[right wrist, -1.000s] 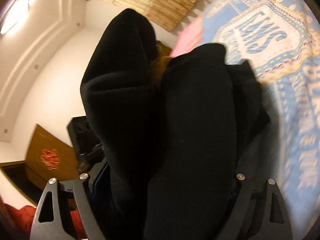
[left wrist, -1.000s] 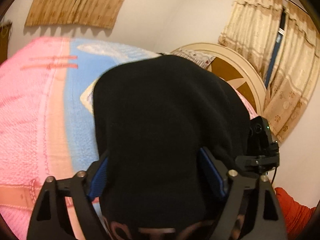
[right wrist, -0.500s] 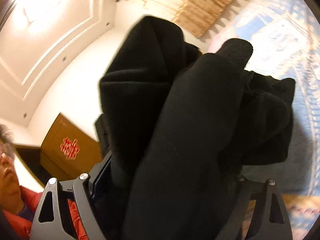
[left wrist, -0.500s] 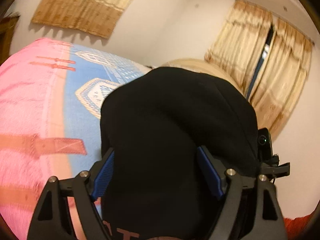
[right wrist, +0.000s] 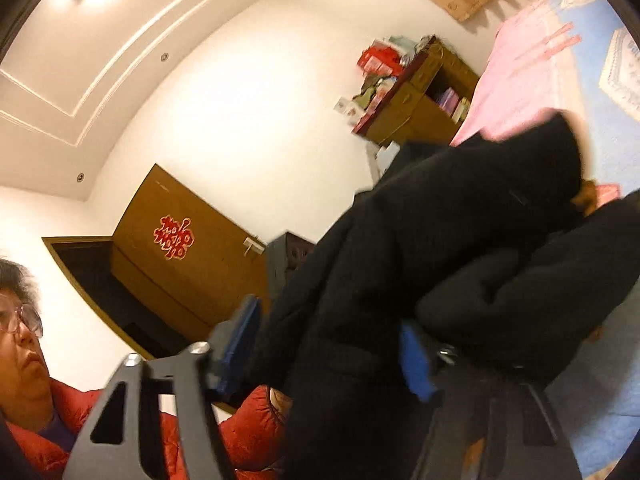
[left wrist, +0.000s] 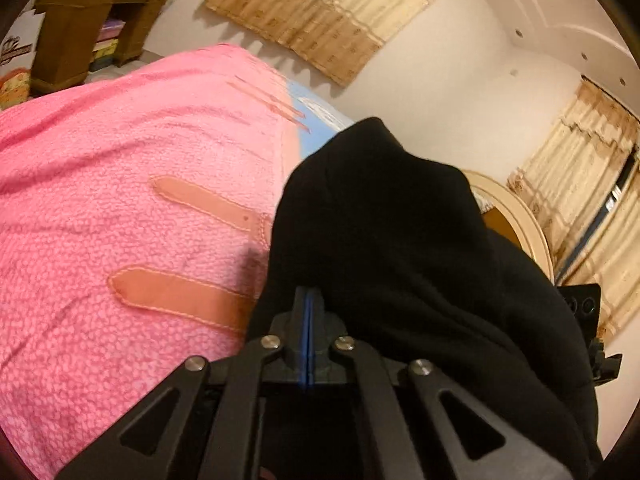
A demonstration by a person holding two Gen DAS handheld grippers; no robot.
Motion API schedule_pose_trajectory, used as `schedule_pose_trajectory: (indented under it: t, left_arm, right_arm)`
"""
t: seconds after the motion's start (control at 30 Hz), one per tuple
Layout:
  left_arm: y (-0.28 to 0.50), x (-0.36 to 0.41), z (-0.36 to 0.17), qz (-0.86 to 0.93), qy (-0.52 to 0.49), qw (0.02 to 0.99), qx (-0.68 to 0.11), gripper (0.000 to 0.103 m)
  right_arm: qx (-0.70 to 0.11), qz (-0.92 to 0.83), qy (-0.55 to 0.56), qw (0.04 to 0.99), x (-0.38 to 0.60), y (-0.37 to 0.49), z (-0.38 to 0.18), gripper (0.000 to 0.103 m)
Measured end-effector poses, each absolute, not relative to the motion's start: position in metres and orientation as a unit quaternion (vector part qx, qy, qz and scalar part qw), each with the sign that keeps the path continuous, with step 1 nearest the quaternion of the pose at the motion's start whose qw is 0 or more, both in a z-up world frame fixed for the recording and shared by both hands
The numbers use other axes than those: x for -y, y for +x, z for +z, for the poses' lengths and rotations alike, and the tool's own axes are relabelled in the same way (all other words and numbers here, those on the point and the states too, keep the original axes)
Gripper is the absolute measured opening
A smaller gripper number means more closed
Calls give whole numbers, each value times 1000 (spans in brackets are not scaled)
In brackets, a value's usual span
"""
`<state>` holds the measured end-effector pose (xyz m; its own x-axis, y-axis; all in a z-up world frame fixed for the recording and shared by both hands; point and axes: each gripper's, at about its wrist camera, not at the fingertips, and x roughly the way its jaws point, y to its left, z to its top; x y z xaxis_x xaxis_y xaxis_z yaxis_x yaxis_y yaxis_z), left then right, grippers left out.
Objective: Fold large clothes
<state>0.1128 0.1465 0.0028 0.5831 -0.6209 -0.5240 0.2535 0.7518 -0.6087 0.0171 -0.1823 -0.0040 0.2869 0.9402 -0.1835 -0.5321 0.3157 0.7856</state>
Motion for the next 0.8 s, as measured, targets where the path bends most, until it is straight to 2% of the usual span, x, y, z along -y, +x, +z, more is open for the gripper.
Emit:
schedule_pose_trajectory:
  t: [0.1,0.23,0.37,0.43,0.5,0.53,0.57,0.67,0.7,0.73,0.77,0.8]
  left_arm:
    - [116,-108,15,-291,-196,862,-366,0]
    - [117,-64,21,-337,-177,851,-361,0]
    - [108,-9,27,-401,-153,822,-374,0]
    - [88,32,27,-461,-105,794,-382,2]
    - [72,76,21,-488,-44,782,-384,14]
    - [66,88,18,-498,-24,778,-382,26]
    - [63,102,17,-510,-11,769,-384,36]
    - [59,113,29,-515,19,775,-367,55]
    - [53,108,37,-516,21,777,-360,59]
    - [47,98,46,-518,18,780,-352,69]
    - [48,85,60,-518,9,786,-339,80]
    - [34,72,67,-516,1,793,-324,87]
  right_arm:
    - [-348,469,268,767,197,-7,2,64]
    - [-370,409,279,786,241,7,-9,65]
    - [-392,350,320,788,303,-10,-43,65]
    - [-418,297,327,794,330,-18,-63,65]
    - [-430,245,360,791,358,-30,-88,65]
    - [-425,225,372,794,365,-38,-92,65]
    - [-416,208,380,800,377,-52,-93,65]
    - [-358,177,400,825,397,-75,-75,65]
    - [-342,182,399,831,400,-82,-66,69]
    - [-329,184,395,838,400,-90,-59,73]
    - [-317,182,390,845,398,-91,-51,83]
    - [-309,183,383,851,394,-90,-42,91]
